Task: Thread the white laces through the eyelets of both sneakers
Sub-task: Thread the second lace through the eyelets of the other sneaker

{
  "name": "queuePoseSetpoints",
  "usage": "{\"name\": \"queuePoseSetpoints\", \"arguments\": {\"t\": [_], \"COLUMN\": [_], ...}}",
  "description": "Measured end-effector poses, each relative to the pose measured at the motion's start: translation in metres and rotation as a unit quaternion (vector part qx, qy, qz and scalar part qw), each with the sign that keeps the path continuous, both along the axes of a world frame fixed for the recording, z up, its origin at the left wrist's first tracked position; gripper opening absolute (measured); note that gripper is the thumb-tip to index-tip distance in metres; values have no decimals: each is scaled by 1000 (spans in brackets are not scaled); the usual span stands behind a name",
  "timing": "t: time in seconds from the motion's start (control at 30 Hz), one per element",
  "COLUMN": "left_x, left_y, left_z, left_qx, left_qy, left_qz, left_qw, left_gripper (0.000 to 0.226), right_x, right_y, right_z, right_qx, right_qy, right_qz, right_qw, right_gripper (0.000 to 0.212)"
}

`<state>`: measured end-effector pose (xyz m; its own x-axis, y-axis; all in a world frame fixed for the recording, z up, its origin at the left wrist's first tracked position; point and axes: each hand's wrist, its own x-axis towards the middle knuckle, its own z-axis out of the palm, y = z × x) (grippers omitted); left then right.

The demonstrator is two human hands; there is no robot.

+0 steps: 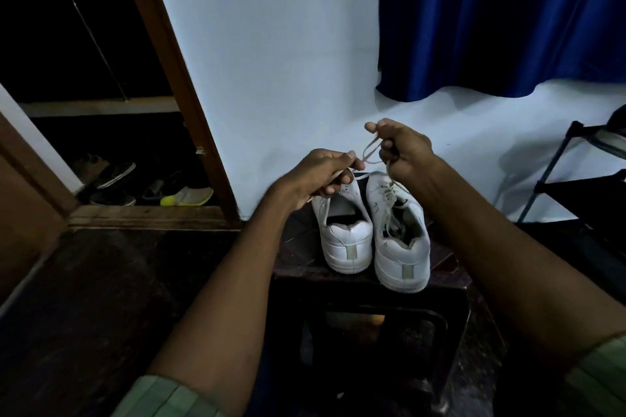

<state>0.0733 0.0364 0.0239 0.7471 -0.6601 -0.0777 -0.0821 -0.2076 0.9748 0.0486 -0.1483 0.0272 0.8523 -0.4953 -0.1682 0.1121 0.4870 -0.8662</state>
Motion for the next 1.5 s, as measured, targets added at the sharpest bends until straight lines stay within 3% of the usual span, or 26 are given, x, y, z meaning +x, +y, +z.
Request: {"name": "queuePoseSetpoints", "arguments": {"t": [0.17, 0.37, 0.47, 0.57, 0.63, 0.73, 0.83, 0.97, 1.1, 1.2, 1.33, 1.37, 1.5], "left_x": [-15, -25, -23, -13, -1, 12, 20, 14, 2, 1, 14, 16, 9], "left_y": [-16, -39, -37, -33, -26, -17, -8, -5, -19, -22, -18, -17, -19], "left_z": [1, 2, 2, 3, 0, -7, -8, -2, -1, 0, -1, -3, -6], "left_qx": [118, 6, -31, -106, -178, -222, -194, -51, -63, -106, -258, -254, -95], "left_qy": [-61, 7, 25, 55, 93, 119, 133, 102, 88, 90, 123, 129, 115], "left_qz": [-20, -22, -9, 84, 159, 250, 323, 201, 172, 235, 393, 397, 248], "left_qw": [991, 1000, 999, 989, 966, 935, 917, 973, 979, 962, 874, 872, 957], "left_gripper": [33, 36, 25, 24, 25, 26, 28, 58, 44, 29, 17, 19, 46], "right_x": [2, -10, -14, -20, -24, -30, -25, -15, -18, -20, -24, -23, -16], "right_y": [-6, 4, -2, -4, 2, 12, 11, 4, 14, 15, 6, 3, 6], "right_z": [8, 36, 41, 35, 26, 14, 10, 9, 7, 8, 11, 9, 1], "right_qx": [22, 6, 2, -144, -264, -320, -316, -204, -257, -292, -288, -287, -253], "right_qy": [10, -3, -19, 17, 75, 137, 122, 87, 102, 107, 130, 135, 119], "right_qz": [96, 216, 230, 179, 212, 321, 314, 225, 266, 296, 346, 332, 255], "right_qw": [995, 976, 973, 973, 938, 880, 887, 949, 924, 903, 884, 888, 926], "right_gripper": [12, 11, 16, 12, 17, 31, 28, 22, 23, 28, 27, 26, 24]}}
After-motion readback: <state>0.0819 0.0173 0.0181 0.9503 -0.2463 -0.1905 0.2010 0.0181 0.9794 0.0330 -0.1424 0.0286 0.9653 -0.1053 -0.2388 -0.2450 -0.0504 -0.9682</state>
